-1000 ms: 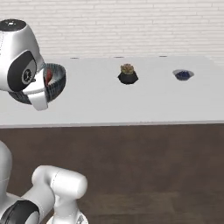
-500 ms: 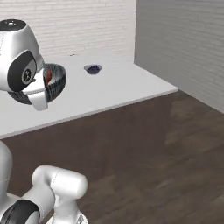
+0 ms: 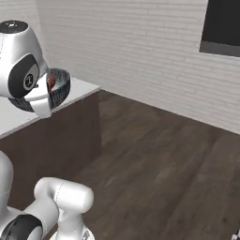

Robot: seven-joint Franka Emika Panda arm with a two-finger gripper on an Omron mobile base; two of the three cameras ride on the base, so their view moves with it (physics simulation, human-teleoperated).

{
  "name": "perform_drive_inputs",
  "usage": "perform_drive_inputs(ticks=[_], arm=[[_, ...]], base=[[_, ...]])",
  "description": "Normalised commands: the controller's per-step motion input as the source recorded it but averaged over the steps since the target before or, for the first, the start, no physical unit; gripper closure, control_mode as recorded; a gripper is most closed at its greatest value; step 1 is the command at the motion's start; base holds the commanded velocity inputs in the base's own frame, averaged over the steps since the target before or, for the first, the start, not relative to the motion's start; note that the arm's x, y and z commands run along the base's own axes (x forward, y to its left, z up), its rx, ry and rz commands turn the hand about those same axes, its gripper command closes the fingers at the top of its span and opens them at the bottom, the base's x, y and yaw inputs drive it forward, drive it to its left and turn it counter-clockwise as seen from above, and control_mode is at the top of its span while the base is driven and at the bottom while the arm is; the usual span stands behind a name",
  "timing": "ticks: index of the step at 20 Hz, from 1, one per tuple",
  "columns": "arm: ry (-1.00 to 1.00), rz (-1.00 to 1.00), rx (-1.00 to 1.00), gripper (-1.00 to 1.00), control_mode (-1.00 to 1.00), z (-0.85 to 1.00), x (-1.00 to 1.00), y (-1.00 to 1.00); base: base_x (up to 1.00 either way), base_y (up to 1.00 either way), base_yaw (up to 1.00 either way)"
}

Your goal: Pick the potato from the sink and place it in the bowl. Then pick the bowl and place it in the microwave. Then close the microwave door and press the start button.

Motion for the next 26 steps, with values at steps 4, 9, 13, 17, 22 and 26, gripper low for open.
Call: perform_drive_inputs(ticks=[4, 9, 13, 17, 22, 26], arm=[[0.0, 0.0, 0.0, 1.0, 1.0, 0.0, 0.0, 0.0], [0.0, 0.0, 0.0, 1.0, 1.0, 0.0, 0.0, 0.0], [0.0, 0.0, 0.0, 1.0, 1.0, 0.0, 0.0, 0.0], [0.0, 0.0, 0.0, 1.0, 1.0, 0.0, 0.0, 0.0], [0.0, 0.0, 0.0, 1.0, 1.0, 0.0, 0.0, 0.0], [0.0, 0.0, 0.0, 1.0, 1.0, 0.0, 0.0, 0.0]], base=[[0.38, -0.48, -0.69], [0.7, -0.22, -0.64], [0.57, -0.03, -0.69], [0.15, 0.03, -0.84], [0.17, 0.24, -0.8], [0.74, 0.83, -0.65]])
